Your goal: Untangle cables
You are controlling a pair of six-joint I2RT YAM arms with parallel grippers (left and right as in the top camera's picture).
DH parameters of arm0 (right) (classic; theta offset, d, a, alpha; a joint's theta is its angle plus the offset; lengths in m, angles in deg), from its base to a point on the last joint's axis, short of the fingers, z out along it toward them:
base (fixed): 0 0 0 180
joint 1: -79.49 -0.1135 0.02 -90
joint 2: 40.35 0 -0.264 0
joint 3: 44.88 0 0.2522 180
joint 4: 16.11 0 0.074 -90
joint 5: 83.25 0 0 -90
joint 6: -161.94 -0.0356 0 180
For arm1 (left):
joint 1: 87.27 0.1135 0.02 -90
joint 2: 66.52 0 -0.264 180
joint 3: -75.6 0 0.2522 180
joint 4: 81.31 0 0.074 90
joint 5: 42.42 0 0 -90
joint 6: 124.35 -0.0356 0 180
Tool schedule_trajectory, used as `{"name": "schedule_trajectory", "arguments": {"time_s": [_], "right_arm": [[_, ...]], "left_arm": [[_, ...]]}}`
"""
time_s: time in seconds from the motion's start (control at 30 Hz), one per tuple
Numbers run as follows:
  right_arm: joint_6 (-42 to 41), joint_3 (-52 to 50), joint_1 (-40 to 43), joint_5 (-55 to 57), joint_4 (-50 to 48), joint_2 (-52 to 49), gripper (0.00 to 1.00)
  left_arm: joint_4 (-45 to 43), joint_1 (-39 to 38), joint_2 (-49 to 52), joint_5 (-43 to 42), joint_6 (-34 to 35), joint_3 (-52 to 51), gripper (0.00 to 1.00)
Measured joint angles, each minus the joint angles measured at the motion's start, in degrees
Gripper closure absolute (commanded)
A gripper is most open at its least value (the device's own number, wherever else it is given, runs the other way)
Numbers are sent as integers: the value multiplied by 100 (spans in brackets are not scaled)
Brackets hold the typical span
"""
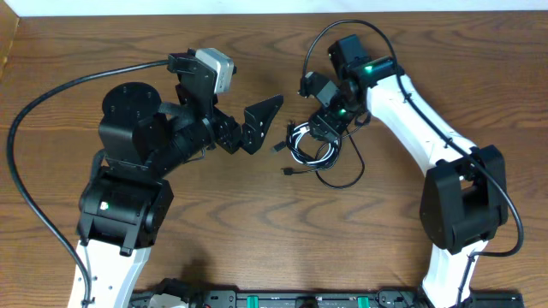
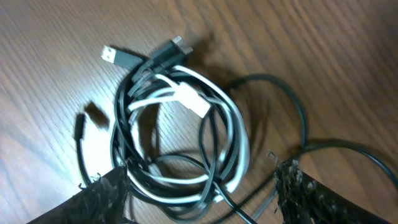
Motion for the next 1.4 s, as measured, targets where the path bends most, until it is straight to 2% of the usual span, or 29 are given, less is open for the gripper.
{"name": "schedule_trajectory", "arguments": {"time_s": [0.13, 0.3, 0.43, 0.63, 0.83, 1.1, 1.4], "right_arm": [[258, 0, 345, -28, 20, 0, 27], [208, -162, 629, -96, 9, 0, 31], [140, -575, 566, -146, -157, 2, 39], [68, -931, 391, -264, -247, 0, 37], [-20, -975, 221, -317, -304, 0, 46], [-293, -1014, 162, -138, -809, 0, 38], [-905, -1049, 162, 205, -1362, 0, 39]], "left_arm": [[2, 0, -52, 0, 4, 0, 2], [2, 0, -57, -2, 44, 0, 2], [4, 0, -57, -2, 107, 0, 2], [4, 0, -57, -2, 127, 0, 2], [4, 0, -57, -2, 127, 0, 2], [7, 0, -57, -2, 127, 0, 2], [9, 0, -57, -2, 129, 0, 2]]}}
